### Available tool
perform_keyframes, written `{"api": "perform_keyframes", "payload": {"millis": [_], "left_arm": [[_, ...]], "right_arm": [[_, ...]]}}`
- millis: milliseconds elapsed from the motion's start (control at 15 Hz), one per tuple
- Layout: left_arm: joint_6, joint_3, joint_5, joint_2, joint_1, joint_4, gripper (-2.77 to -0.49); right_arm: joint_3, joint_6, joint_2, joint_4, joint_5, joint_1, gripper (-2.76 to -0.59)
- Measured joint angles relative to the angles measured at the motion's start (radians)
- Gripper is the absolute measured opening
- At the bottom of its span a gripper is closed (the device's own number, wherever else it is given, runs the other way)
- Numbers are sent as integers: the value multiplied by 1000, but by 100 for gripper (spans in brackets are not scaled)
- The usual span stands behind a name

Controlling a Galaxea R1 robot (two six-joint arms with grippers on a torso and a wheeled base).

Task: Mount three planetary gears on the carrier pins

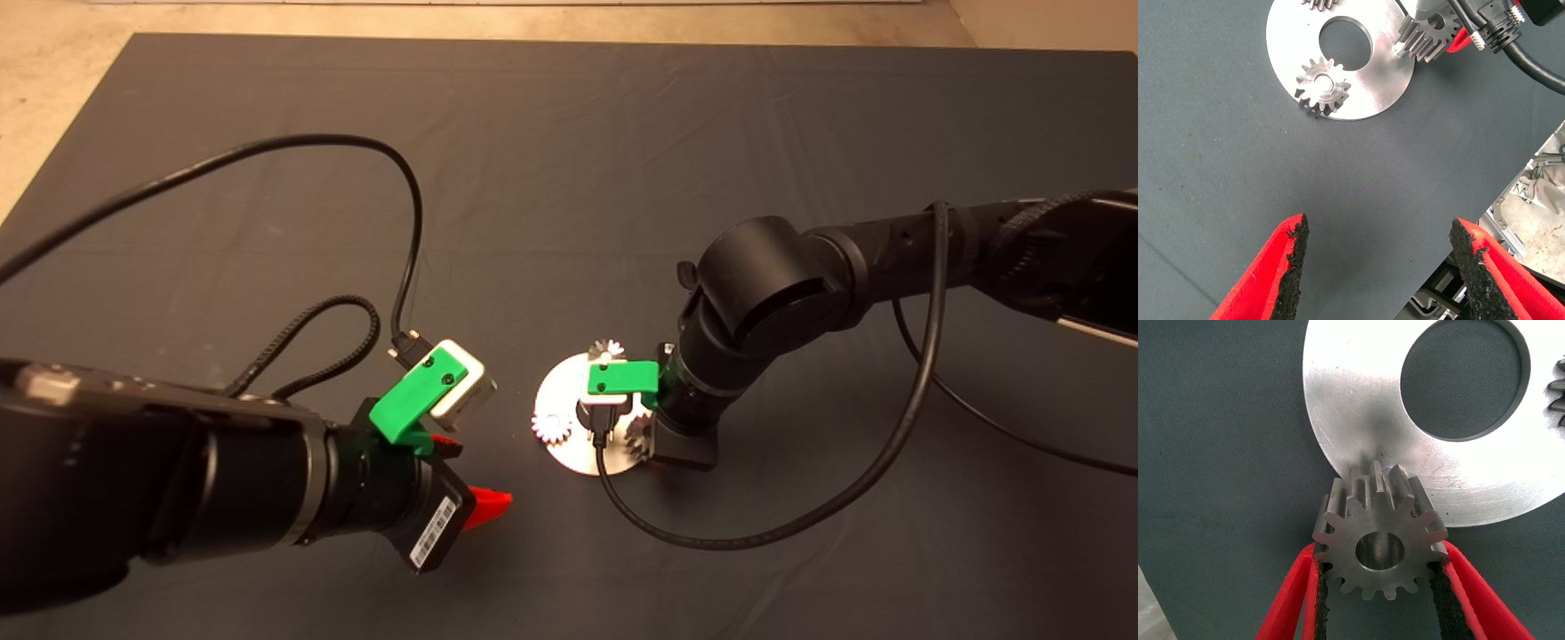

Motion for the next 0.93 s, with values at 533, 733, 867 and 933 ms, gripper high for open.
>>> {"api": "perform_keyframes", "payload": {"millis": [533,733,867,933], "left_arm": [[0,0,0,0,0,2,-180],[0,0,0,0,0,7,-180],[0,0,0,0,0,7,-180],[0,0,0,0,0,7,-180]], "right_arm": [[-4,-18,-2,-7,1,-2,-246],[-11,-31,-2,-9,3,-2,-246],[-13,-38,-2,-9,3,-2,-246],[-15,-38,-2,-9,3,-2,-246]]}}
